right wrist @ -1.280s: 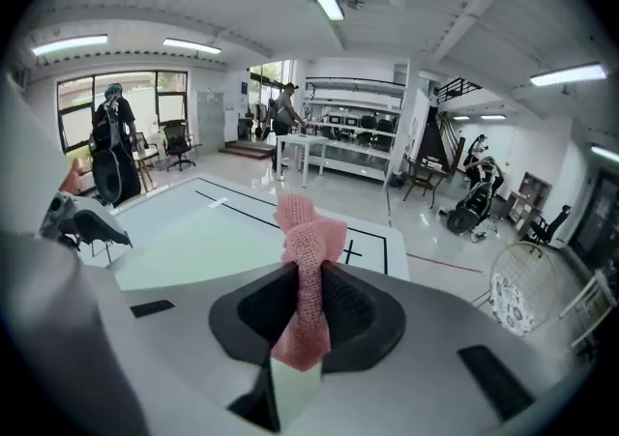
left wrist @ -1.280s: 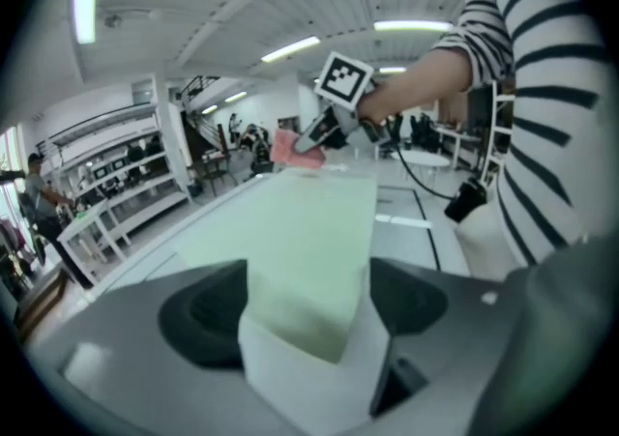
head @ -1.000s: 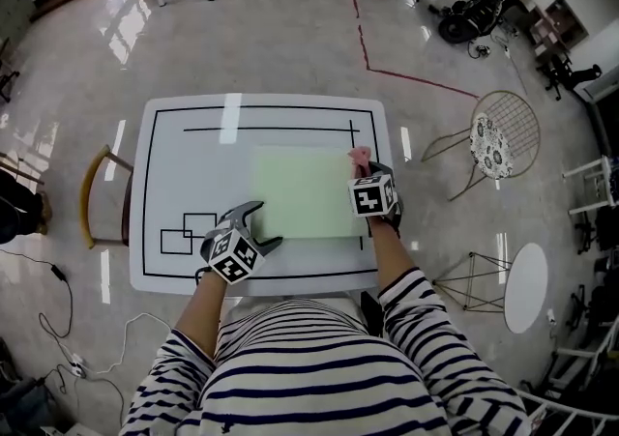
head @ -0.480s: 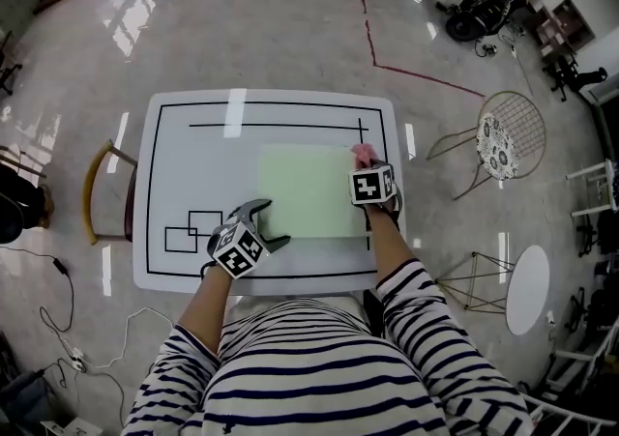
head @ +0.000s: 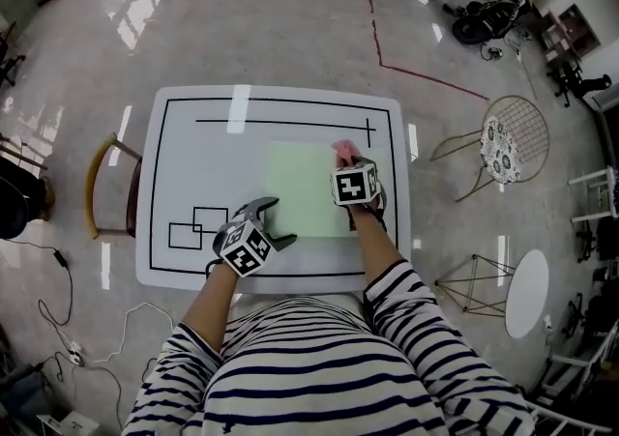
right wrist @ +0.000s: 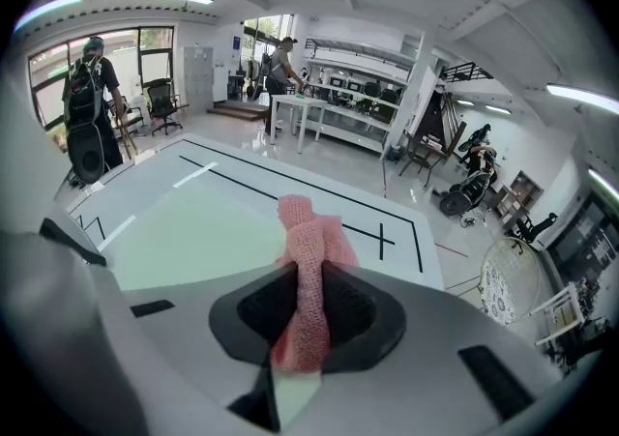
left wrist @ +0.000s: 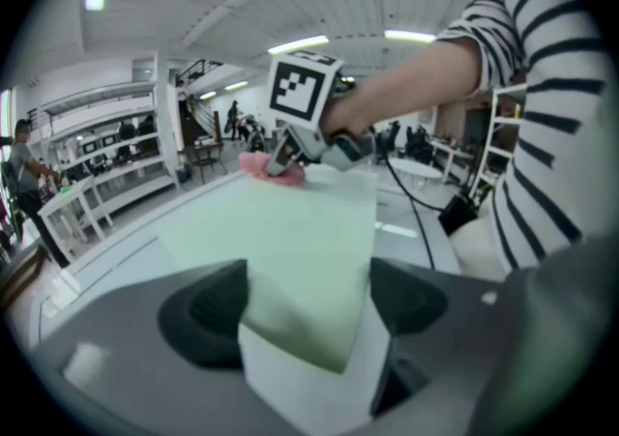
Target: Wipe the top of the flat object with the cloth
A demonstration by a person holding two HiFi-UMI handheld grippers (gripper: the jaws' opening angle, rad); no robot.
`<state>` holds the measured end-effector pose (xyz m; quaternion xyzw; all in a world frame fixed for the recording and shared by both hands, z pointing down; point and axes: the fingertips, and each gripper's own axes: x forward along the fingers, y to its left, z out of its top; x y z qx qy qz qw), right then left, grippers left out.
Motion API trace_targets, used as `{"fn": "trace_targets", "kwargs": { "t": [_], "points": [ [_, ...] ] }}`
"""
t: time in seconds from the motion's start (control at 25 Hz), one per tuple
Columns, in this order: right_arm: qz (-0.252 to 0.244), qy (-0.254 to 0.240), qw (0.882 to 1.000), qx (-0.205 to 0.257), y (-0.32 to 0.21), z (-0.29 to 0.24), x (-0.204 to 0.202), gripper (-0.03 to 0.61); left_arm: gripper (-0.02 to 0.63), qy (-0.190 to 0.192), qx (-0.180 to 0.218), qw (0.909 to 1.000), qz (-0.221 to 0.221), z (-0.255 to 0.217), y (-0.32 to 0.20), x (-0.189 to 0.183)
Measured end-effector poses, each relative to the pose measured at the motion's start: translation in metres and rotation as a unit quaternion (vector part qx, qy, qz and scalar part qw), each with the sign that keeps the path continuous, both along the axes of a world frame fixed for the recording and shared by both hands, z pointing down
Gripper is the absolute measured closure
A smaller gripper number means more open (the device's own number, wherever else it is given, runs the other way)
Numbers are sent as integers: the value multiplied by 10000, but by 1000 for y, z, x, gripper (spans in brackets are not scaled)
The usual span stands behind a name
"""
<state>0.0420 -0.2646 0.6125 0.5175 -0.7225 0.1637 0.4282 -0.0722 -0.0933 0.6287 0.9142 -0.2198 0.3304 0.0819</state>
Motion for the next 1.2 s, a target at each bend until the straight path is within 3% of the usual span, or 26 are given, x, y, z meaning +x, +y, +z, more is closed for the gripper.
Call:
{"fn": "trace_targets", "kwargs": {
  "t": [0.8,1.2],
  "points": [
    [-1210,-714,9892,-410,49,6,-134,526,230,-134,16,9998,-129,0,0,0],
    [-1612,-996,9794,-695,84,8,-160,526,230,-281,40,9994,-213,2,1,-3]
  ]
}}
